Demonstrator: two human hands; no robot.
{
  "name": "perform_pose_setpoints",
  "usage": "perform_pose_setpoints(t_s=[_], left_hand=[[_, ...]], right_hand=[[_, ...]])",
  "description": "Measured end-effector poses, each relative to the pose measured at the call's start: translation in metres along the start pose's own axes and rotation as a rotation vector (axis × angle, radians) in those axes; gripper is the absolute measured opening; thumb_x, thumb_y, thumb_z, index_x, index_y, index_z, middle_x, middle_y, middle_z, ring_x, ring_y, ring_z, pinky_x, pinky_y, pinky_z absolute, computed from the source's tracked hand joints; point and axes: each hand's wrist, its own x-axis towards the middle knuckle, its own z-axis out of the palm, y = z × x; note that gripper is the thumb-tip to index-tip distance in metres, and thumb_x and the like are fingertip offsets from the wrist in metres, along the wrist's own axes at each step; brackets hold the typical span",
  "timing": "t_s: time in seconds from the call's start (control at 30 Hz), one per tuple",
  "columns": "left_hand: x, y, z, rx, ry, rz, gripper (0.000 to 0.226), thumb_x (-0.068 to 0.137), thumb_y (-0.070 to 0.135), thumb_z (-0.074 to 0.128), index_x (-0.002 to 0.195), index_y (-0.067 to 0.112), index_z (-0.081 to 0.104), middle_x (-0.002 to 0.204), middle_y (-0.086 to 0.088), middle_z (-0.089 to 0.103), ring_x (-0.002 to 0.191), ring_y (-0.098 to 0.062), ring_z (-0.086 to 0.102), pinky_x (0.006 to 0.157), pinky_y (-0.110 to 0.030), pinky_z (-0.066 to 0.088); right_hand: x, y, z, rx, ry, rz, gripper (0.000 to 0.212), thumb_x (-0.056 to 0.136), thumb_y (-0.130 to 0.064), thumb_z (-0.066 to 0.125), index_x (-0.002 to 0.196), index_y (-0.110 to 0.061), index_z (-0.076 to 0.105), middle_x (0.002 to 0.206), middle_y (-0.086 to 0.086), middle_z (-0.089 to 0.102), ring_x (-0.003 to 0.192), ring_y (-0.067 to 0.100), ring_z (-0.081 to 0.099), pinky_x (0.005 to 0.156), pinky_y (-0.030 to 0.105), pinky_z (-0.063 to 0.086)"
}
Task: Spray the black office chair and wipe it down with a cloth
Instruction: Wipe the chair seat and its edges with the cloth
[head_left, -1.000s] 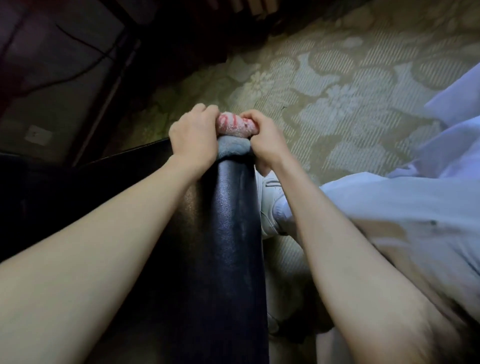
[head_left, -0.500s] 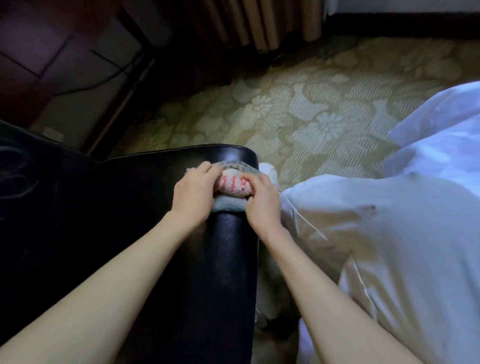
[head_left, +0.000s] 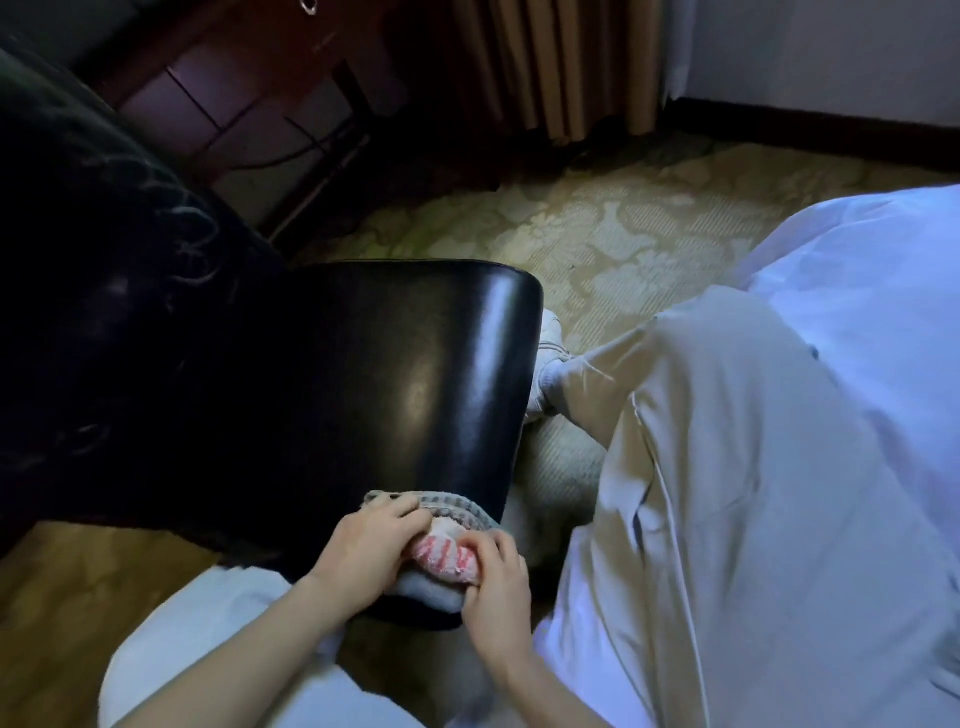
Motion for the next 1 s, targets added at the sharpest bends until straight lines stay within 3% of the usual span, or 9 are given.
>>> perform_pose_setpoints(t_s=[0.1, 0.2, 0.27, 0.4, 0.47, 0.6, 0.73, 1.0], left_hand=[[-0.018, 0.007, -0.002, 0.014, -0.107, -0.030, 0.019, 0.080, 0.034, 0.051, 0.097, 0.029, 0.057, 0.104, 0.009, 0.057, 0.092, -0.017, 0.059, 0.061, -0.030, 0.051], [-0.028, 0.012, -0.002, 0.044, -0.165, -0.069, 0.028, 0.082, 0.028, 0.064, 0.110, 0.028, 0.058, 0.117, 0.007, 0.055, 0.102, -0.019, 0.055, 0.073, -0.032, 0.048], [-0.034, 0.016, -0.002, 0.057, -0.168, -0.072, 0.032, 0.076, 0.027, 0.073, 0.105, 0.030, 0.061, 0.113, 0.008, 0.059, 0.097, -0.018, 0.059, 0.067, -0.029, 0.050], [-0.034, 0.022, 0.004, 0.108, -0.132, -0.027, 0.049, 0.042, 0.032, 0.091, 0.084, 0.032, 0.066, 0.092, 0.009, 0.067, 0.073, -0.013, 0.065, 0.052, -0.022, 0.052], [-0.029, 0.022, 0.007, 0.107, -0.087, 0.005, 0.050, 0.041, 0.028, 0.090, 0.084, 0.028, 0.064, 0.092, 0.006, 0.066, 0.074, -0.015, 0.064, 0.055, -0.024, 0.052], [-0.013, 0.020, 0.012, 0.096, 0.037, 0.055, 0.045, 0.052, 0.023, 0.084, 0.091, 0.025, 0.064, 0.098, 0.003, 0.066, 0.083, -0.018, 0.063, 0.067, -0.028, 0.052], [0.017, 0.017, 0.009, 0.126, 0.139, 0.133, 0.022, 0.070, 0.019, 0.057, 0.091, 0.022, 0.064, 0.099, 0.003, 0.063, 0.085, -0.018, 0.058, 0.075, -0.027, 0.039], [0.100, 0.010, 0.002, 0.172, 0.194, 0.205, 0.019, 0.079, 0.016, 0.048, 0.090, 0.019, 0.064, 0.094, 0.002, 0.063, 0.081, -0.021, 0.058, 0.071, -0.034, 0.048]], right_hand=[[-0.017, -0.006, 0.000, -0.038, -0.102, 0.021, 0.052, 0.076, -0.001, 0.048, 0.121, -0.026, 0.053, 0.132, -0.004, 0.039, 0.110, 0.016, 0.038, 0.101, 0.025, 0.033], [-0.023, -0.006, 0.001, -0.078, -0.158, 0.027, 0.048, 0.083, -0.011, 0.057, 0.127, -0.025, 0.046, 0.139, -0.002, 0.033, 0.120, 0.019, 0.037, 0.105, 0.026, 0.033], [-0.028, -0.006, 0.003, -0.090, -0.167, 0.033, 0.048, 0.085, -0.019, 0.062, 0.128, -0.026, 0.043, 0.141, -0.002, 0.031, 0.122, 0.018, 0.036, 0.107, 0.026, 0.033], [-0.025, -0.004, 0.007, -0.040, -0.118, 0.091, 0.051, 0.079, -0.034, 0.072, 0.122, -0.031, 0.045, 0.136, -0.008, 0.034, 0.120, 0.014, 0.037, 0.106, 0.026, 0.036], [-0.021, -0.001, 0.008, 0.009, -0.074, 0.114, 0.051, 0.073, -0.036, 0.077, 0.114, -0.034, 0.047, 0.130, -0.011, 0.037, 0.117, 0.013, 0.038, 0.102, 0.026, 0.038], [-0.007, 0.008, 0.005, 0.042, 0.036, 0.136, 0.040, 0.078, -0.009, 0.064, 0.106, -0.033, 0.050, 0.124, -0.009, 0.044, 0.109, 0.014, 0.043, 0.092, 0.023, 0.040], [0.012, 0.011, -0.004, 0.131, 0.145, 0.142, 0.054, 0.064, 0.013, 0.048, 0.100, -0.026, 0.058, 0.110, -0.007, 0.050, 0.095, 0.016, 0.046, 0.081, 0.023, 0.036], [0.082, 0.019, -0.028, 0.262, 0.211, 0.170, 0.056, 0.062, 0.017, 0.045, 0.093, -0.027, 0.059, 0.098, -0.006, 0.053, 0.085, 0.011, 0.049, 0.070, 0.004, 0.032]])
